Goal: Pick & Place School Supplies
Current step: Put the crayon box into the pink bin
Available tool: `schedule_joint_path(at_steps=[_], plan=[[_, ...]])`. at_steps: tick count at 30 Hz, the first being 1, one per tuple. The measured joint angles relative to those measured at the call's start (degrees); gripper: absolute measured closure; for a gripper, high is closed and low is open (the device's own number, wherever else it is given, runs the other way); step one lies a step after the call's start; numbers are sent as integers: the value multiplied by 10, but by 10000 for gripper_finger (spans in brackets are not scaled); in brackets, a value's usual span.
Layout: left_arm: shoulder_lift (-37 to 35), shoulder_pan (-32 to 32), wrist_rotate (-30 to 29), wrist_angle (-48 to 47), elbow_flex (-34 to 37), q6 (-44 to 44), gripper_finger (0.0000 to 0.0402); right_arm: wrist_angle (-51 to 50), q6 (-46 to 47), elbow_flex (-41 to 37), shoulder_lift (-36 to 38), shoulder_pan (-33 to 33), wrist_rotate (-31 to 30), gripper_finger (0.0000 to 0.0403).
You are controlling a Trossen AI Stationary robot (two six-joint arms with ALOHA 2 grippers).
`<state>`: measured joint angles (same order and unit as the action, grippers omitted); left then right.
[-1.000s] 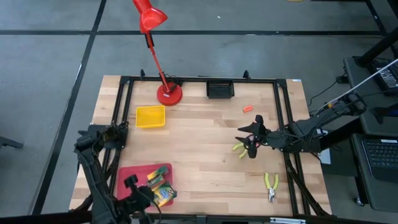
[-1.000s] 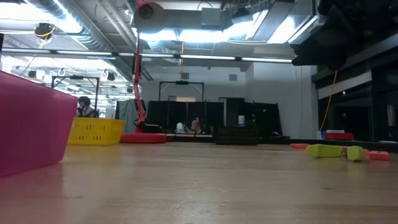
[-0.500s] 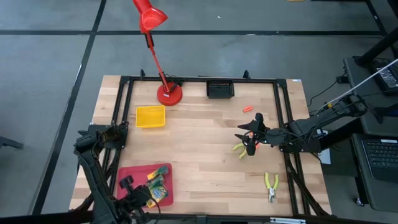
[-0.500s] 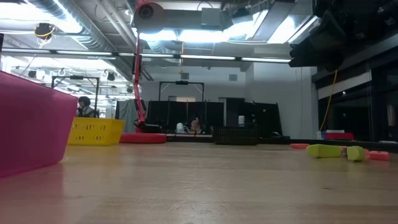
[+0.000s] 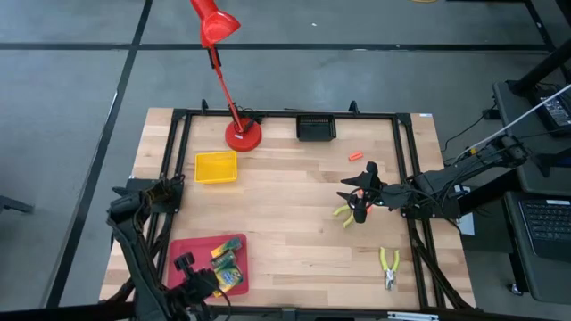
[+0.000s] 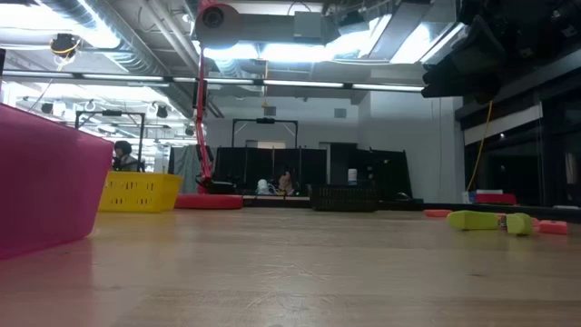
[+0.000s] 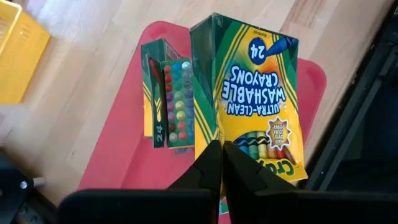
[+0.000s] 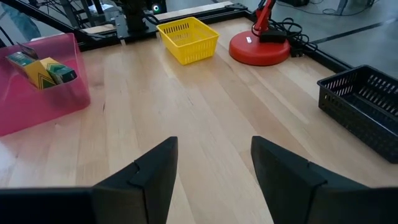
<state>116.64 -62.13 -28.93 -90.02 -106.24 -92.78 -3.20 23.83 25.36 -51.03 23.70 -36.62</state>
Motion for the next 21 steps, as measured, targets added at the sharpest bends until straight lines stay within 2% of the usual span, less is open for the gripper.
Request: schedule_joint_path(at_steps=[7, 14, 21], plan=[[2, 0, -34, 0, 0, 10, 400, 0, -5, 0, 0, 0, 0, 195], [2, -9, -104, 0, -7, 50, 400, 0, -11, 0, 0, 0, 0, 195], [2, -37, -186, 0, -79, 81, 400, 0, -11, 0, 0, 0, 0, 195]])
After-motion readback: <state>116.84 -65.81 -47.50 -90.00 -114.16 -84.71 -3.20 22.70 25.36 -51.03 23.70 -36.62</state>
